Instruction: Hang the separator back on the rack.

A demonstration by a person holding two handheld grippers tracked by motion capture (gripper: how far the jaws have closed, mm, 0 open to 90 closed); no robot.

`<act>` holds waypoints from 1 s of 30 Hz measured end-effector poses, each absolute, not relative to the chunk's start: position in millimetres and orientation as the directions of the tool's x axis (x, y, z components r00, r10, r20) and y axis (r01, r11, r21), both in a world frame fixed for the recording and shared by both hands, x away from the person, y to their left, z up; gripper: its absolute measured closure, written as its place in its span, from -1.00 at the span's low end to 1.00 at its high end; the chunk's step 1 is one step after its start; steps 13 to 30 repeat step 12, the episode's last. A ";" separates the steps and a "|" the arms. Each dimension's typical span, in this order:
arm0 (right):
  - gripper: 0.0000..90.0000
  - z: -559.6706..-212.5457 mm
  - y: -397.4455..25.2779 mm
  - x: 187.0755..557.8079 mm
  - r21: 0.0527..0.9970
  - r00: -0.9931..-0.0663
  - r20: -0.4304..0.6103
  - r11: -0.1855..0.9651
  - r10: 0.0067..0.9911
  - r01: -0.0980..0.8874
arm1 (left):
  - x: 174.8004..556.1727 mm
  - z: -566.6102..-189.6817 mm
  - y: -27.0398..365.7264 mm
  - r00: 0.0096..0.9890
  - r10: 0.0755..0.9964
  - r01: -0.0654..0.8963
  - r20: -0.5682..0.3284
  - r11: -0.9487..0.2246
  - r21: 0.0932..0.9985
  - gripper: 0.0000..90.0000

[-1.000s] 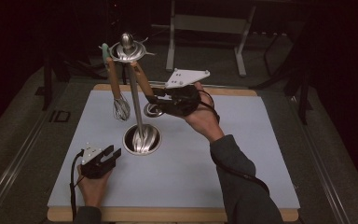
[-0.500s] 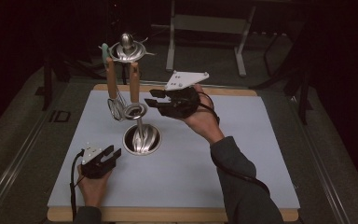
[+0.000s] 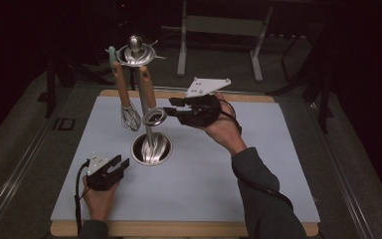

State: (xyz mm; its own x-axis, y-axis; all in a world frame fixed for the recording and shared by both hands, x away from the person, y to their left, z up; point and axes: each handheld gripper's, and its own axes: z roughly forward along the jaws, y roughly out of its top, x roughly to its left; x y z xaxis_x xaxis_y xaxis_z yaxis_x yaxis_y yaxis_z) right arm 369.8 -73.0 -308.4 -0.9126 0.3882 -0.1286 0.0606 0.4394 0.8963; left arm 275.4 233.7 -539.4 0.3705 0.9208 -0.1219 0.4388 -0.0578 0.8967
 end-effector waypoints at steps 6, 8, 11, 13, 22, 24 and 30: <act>0.39 -315.7 -94.1 373.9 0.888 -0.901 -0.119 0.451 0.418 0.092 | 275.5 -539.4 233.5 0.369 0.921 0.439 -0.121 -0.058 0.897 0.34; 0.38 -319.7 -101.8 377.1 0.887 -0.897 -0.105 0.449 0.430 0.111 | 275.6 -539.4 233.5 0.369 0.922 0.440 -0.120 -0.060 0.896 0.34; 0.29 -324.4 -109.5 380.1 0.885 -0.894 -0.086 0.446 0.440 0.135 | 275.6 -539.4 233.6 0.368 0.922 0.441 -0.122 -0.057 0.896 0.32; 0.08 -331.4 -119.8 385.5 0.882 -0.889 -0.049 0.438 0.456 0.176 | 275.6 -539.3 233.6 0.365 0.923 0.442 -0.124 -0.055 0.895 0.31; 0.08 -331.4 -119.8 385.5 0.882 -0.889 -0.049 0.438 0.456 0.176 | 275.6 -539.3 233.6 0.365 0.923 0.442 -0.124 -0.055 0.895 0.31; 0.08 -331.4 -119.8 385.5 0.882 -0.889 -0.049 0.438 0.456 0.176 | 275.6 -539.3 233.6 0.365 0.923 0.442 -0.124 -0.055 0.895 0.31; 0.08 -331.4 -119.8 385.5 0.882 -0.889 -0.049 0.438 0.456 0.176 | 275.6 -539.3 233.6 0.365 0.923 0.442 -0.124 -0.055 0.895 0.31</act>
